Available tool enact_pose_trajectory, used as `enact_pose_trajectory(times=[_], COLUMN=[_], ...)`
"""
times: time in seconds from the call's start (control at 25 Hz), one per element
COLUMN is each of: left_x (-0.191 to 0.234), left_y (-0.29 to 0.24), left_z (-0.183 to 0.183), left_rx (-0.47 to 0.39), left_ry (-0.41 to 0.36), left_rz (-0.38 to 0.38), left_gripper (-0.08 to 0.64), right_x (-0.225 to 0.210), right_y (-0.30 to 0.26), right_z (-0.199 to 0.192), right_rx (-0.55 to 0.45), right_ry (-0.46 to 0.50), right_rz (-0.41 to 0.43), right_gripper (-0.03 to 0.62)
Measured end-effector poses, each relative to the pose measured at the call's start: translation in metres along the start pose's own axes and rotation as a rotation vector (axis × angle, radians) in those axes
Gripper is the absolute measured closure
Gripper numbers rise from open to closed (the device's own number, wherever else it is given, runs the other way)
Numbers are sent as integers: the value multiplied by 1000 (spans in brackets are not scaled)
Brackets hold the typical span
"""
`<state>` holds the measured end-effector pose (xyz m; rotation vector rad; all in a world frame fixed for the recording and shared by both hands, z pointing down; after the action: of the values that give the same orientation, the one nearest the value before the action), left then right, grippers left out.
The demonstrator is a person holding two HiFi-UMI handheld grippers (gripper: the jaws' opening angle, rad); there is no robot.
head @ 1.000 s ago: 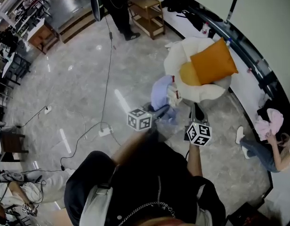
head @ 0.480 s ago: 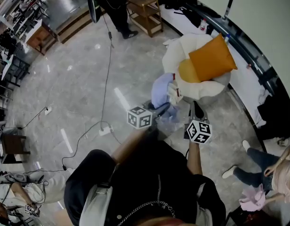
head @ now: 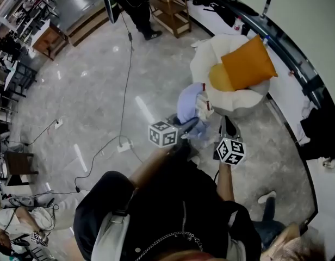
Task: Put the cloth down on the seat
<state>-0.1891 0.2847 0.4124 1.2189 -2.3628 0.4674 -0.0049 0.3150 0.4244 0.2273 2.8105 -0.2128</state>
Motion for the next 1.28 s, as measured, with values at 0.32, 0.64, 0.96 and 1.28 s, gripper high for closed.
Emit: enact_pose_trajectory(times=[0.32,0.64,0.96,1.28], left_x=[18,44,76,111], left_y=[-11,-41,-75,-103], left_z=[7,18,42,69], left_rx=[15,16,15,26], left_ry=[14,38,44,52], left_rz=[2,-14,-35,-60], left_gripper=[408,408,408,408], right_x=[-1,-16,-25,-27], right_y=[-22,-54,-101,-143], right_z=[1,9,25,37], right_rx=[16,26,18,18], right_ry=[2,8,25,36], right_rz=[-8,-35,-49,-77], right_gripper=[591,592,591,591])
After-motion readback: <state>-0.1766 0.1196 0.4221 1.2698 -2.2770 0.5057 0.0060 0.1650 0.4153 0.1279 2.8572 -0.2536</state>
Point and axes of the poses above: the fingertips, and each gripper's own axes: y backward along the fingers, x to its left, z out of its top, the point moved 5 cm from there along y, backward along the fingers, and after that the axes turned 11 degrees about -x, right-handed, at the moved point
